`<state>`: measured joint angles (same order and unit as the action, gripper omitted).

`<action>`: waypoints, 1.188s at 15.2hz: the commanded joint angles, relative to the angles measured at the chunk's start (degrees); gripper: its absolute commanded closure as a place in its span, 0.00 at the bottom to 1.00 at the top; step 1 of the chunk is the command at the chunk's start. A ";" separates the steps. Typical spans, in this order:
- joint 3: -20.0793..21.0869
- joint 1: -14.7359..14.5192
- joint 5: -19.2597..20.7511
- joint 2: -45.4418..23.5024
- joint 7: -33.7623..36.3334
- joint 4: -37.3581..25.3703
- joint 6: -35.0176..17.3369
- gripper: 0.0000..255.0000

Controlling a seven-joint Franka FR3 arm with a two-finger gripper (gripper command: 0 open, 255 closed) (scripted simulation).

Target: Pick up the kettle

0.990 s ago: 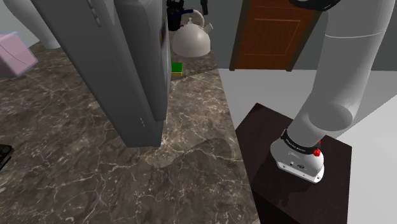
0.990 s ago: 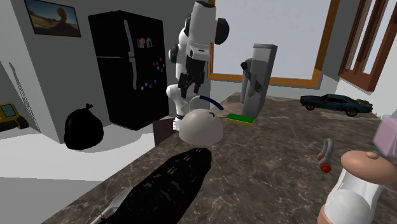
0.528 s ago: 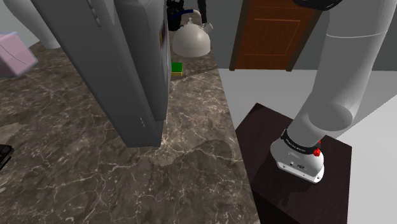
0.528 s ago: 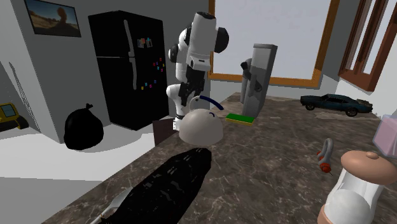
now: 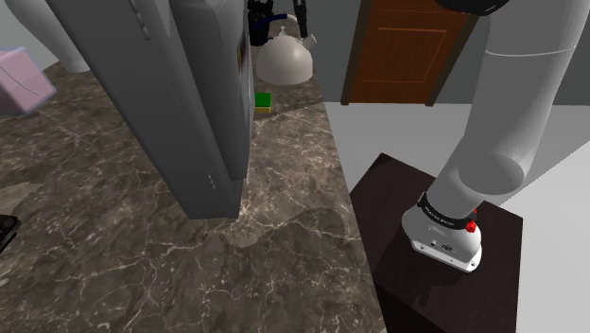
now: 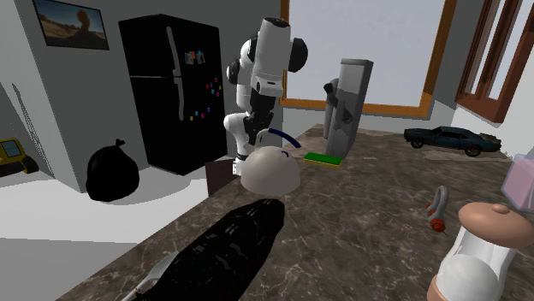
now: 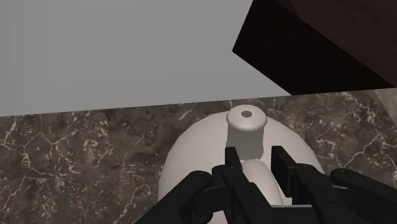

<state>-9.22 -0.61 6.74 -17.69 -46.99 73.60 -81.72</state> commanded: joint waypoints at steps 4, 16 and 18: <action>0.00 -0.01 -0.02 -0.31 -0.05 -1.11 0.83 1.00; -0.27 0.81 -0.52 -6.15 -2.16 -19.54 13.31 1.00; -0.34 1.11 -0.69 -8.06 -2.66 -24.26 16.08 1.00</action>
<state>-9.54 0.40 6.12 -24.94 -49.47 51.51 -66.91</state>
